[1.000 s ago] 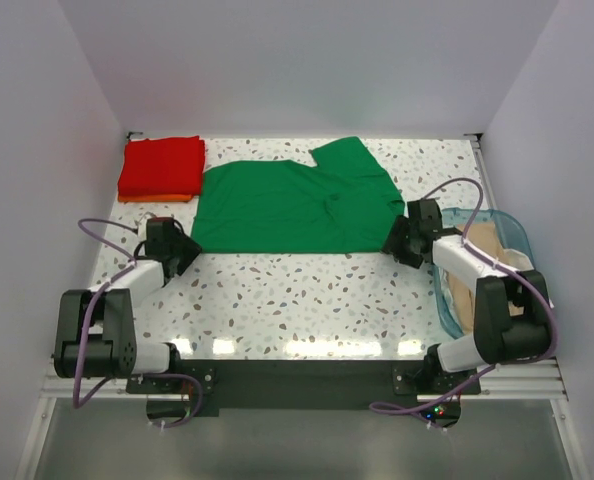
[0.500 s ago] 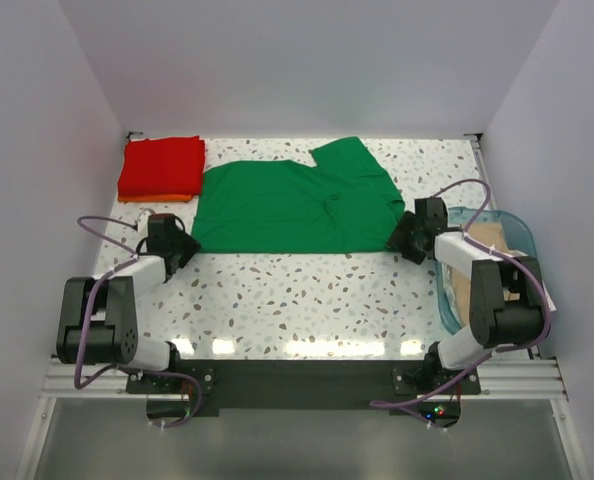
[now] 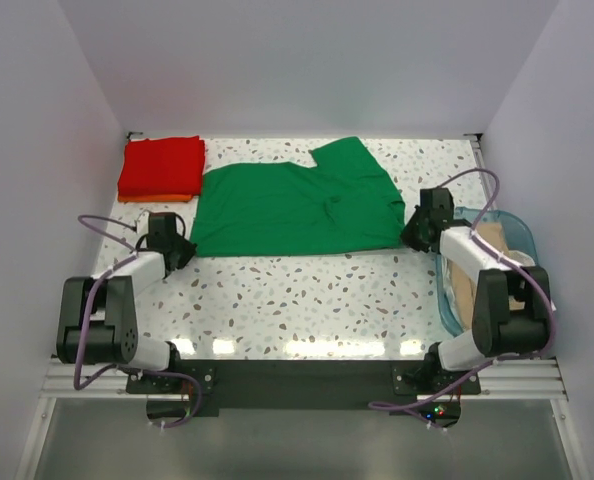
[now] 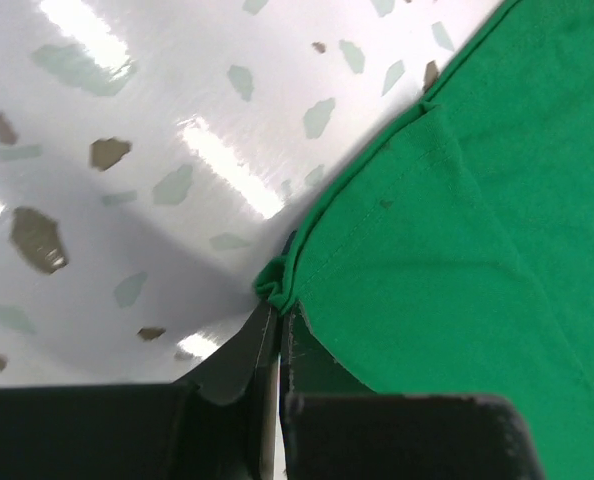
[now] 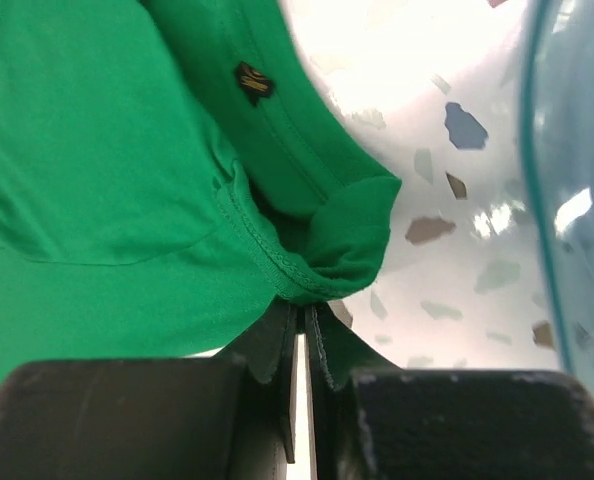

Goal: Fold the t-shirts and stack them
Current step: Fold the tshirt

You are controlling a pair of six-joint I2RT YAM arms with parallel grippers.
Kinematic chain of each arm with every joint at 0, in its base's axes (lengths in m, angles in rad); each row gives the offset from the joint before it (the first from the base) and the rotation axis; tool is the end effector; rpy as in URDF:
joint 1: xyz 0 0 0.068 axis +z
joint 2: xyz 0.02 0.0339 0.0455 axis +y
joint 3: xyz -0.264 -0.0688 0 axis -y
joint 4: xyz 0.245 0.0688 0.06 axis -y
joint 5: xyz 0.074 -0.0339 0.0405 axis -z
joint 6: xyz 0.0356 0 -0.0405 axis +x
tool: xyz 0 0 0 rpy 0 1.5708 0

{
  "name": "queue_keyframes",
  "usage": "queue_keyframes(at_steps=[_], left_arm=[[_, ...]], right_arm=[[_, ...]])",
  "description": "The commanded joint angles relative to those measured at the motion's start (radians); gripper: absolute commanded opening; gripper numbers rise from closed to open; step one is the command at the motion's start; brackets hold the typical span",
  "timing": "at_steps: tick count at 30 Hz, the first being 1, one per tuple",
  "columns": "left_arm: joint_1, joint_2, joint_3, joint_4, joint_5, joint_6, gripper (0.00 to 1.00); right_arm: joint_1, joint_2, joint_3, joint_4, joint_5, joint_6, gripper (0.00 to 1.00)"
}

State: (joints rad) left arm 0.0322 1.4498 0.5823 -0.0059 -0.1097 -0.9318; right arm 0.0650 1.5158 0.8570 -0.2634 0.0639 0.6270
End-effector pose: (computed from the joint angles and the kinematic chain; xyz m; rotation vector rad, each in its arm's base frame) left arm 0.2623 0.0123 0.1437 -1.1814 2.1525 -0.2667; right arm 0.3016 0.0174 0.1873 0.7198 2.3969 0.2101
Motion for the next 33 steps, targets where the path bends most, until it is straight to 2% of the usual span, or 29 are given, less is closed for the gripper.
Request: queue_keyframes(at_steps=[1,7,15,18,19,21,22,23,24,25,26,28,30,32,33], left_arm=[[0.002,-0.107,0.028,-0.149,-0.093,0.017,0.0],[0.008,-0.302,-0.027,-0.297,-0.166,0.013,0.0],[0.009,-0.575,-0.105,-0.469,-0.18,-0.025,0.0],[0.005,-0.66,-0.124,-0.526,-0.173,-0.048,0.0],[0.0,-0.69,-0.125,-0.539,-0.157,-0.056,0.03],[0.001,-0.706,-0.118,-0.568,-0.145,-0.094,0.21],[0.0,-0.707,-0.102,-0.588,-0.133,-0.101,0.3],[0.0,-0.706,-0.092,-0.595,-0.128,-0.101,0.4],[0.0,-0.701,-0.079,-0.605,-0.128,-0.096,0.56],[0.001,-0.694,-0.044,-0.615,-0.134,-0.088,0.6],[0.0,-0.691,-0.026,-0.617,-0.139,-0.067,0.66],[0.0,-0.684,0.023,-0.588,-0.15,-0.041,0.68],[0.0,-0.671,0.043,-0.507,-0.125,0.034,0.66],[-0.002,-0.596,0.095,-0.422,-0.11,0.082,0.63],[-0.002,-0.512,0.14,-0.399,-0.102,0.1,0.63]], right_arm=[[-0.004,-0.14,0.017,-0.101,0.065,-0.045,0.03],[-0.005,-0.33,-0.048,-0.212,0.034,-0.062,0.01],[-0.007,-0.565,-0.138,-0.358,-0.048,-0.035,0.02],[-0.007,-0.658,-0.157,-0.422,-0.061,-0.017,0.07],[-0.008,-0.708,-0.162,-0.447,-0.062,-0.01,0.1],[-0.007,-0.753,-0.18,-0.468,-0.093,0.011,0.24],[-0.007,-0.772,-0.184,-0.476,-0.098,0.016,0.33],[-0.007,-0.795,-0.187,-0.477,-0.099,0.019,0.48],[-0.007,-0.799,-0.185,-0.474,-0.098,0.017,0.55],[-0.007,-0.798,-0.181,-0.47,-0.099,0.014,0.63],[-0.007,-0.78,-0.162,-0.465,-0.102,0.007,0.64],[-0.005,-0.747,-0.144,-0.412,-0.136,-0.01,0.66],[-0.005,-0.673,-0.131,-0.343,-0.179,-0.033,0.67],[-0.005,-0.6,-0.089,-0.258,-0.203,-0.052,0.67],[-0.001,-0.513,-0.07,-0.235,-0.202,-0.053,0.67]])
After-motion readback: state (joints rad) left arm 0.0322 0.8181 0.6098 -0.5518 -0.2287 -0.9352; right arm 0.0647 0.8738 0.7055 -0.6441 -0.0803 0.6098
